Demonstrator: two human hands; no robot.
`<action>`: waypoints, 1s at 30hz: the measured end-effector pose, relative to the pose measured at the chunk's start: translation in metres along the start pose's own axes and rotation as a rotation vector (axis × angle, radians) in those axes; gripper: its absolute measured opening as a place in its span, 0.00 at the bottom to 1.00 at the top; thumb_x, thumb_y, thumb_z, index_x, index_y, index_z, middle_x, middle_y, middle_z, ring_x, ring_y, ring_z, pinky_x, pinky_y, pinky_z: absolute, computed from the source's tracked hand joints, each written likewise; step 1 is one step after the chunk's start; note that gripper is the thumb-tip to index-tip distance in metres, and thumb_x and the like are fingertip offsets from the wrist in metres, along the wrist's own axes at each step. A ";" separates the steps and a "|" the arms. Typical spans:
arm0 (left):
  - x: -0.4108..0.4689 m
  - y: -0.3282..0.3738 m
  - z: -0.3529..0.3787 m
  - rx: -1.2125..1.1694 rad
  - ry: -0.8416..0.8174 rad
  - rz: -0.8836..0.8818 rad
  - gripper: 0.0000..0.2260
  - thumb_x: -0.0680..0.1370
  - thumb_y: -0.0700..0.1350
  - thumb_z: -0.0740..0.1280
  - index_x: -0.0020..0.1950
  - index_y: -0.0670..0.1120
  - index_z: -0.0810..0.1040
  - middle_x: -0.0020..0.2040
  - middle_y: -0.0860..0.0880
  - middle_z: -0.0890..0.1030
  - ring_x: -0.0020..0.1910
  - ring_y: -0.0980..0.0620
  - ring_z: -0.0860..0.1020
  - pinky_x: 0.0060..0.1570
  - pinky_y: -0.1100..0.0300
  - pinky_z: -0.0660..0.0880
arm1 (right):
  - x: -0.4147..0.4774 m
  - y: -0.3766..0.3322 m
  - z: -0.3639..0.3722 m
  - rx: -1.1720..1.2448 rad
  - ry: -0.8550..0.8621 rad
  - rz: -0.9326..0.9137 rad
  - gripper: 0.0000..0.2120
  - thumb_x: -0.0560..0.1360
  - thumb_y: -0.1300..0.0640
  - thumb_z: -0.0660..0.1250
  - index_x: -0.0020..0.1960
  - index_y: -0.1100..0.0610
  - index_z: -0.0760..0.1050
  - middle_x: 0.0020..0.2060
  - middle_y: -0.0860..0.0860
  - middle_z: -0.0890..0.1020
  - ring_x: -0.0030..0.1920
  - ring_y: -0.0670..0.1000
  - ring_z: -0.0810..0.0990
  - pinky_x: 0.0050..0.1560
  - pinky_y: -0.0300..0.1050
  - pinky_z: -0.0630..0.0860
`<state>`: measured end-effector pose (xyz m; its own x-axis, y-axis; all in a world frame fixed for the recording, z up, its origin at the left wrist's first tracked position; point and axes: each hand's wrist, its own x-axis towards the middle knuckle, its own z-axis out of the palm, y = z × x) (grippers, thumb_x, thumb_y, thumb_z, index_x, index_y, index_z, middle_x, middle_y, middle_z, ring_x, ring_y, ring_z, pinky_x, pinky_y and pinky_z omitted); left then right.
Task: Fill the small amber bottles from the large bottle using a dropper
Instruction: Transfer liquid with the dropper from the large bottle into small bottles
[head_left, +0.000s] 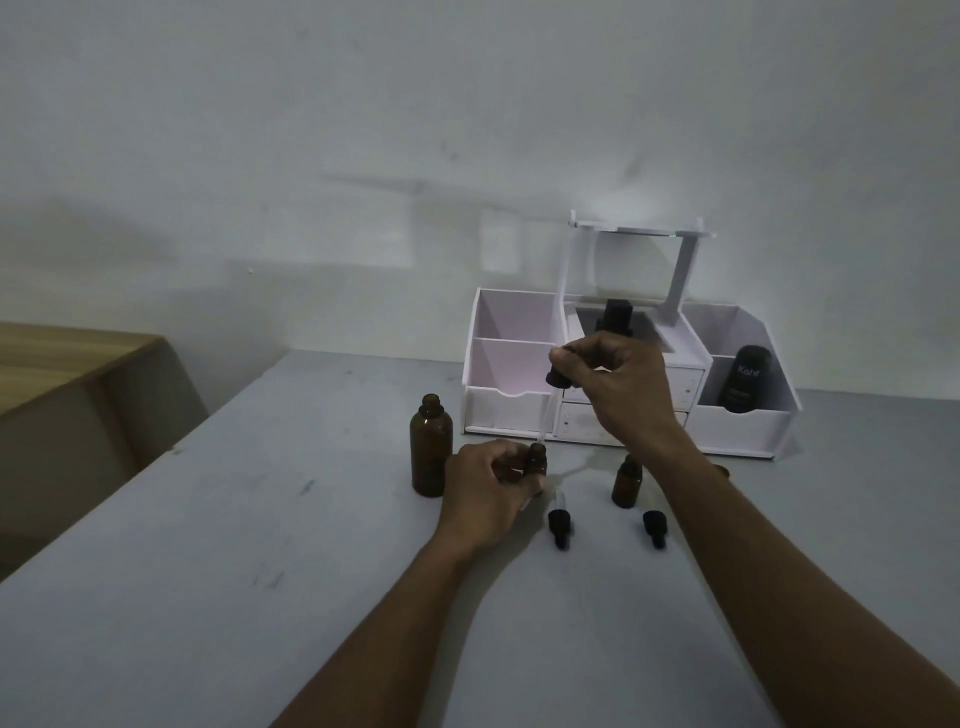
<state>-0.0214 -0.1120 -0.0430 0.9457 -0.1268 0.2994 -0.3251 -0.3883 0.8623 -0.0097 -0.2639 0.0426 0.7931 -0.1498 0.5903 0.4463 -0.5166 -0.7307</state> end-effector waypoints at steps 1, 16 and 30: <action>0.000 0.000 0.000 0.000 0.002 -0.004 0.15 0.70 0.42 0.76 0.56 0.46 0.83 0.51 0.51 0.84 0.46 0.58 0.81 0.53 0.66 0.77 | 0.000 0.000 0.001 -0.006 0.007 -0.007 0.03 0.75 0.53 0.72 0.42 0.50 0.81 0.34 0.41 0.84 0.37 0.36 0.83 0.39 0.21 0.71; 0.001 -0.001 0.001 0.030 -0.011 0.003 0.16 0.72 0.43 0.75 0.59 0.46 0.81 0.55 0.51 0.83 0.50 0.56 0.81 0.56 0.64 0.76 | -0.005 -0.005 0.005 -0.057 -0.011 -0.070 0.05 0.75 0.60 0.72 0.41 0.54 0.80 0.31 0.40 0.80 0.34 0.31 0.80 0.37 0.19 0.70; 0.000 0.000 0.000 0.030 -0.013 -0.025 0.15 0.72 0.44 0.75 0.58 0.47 0.82 0.55 0.51 0.84 0.51 0.55 0.81 0.58 0.60 0.77 | -0.003 -0.004 0.004 0.042 0.020 -0.017 0.01 0.74 0.52 0.73 0.43 0.47 0.82 0.34 0.40 0.84 0.37 0.38 0.84 0.39 0.22 0.73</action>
<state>-0.0212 -0.1119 -0.0431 0.9535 -0.1285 0.2725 -0.3013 -0.4184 0.8568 -0.0126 -0.2576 0.0423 0.7769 -0.1582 0.6094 0.4770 -0.4838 -0.7337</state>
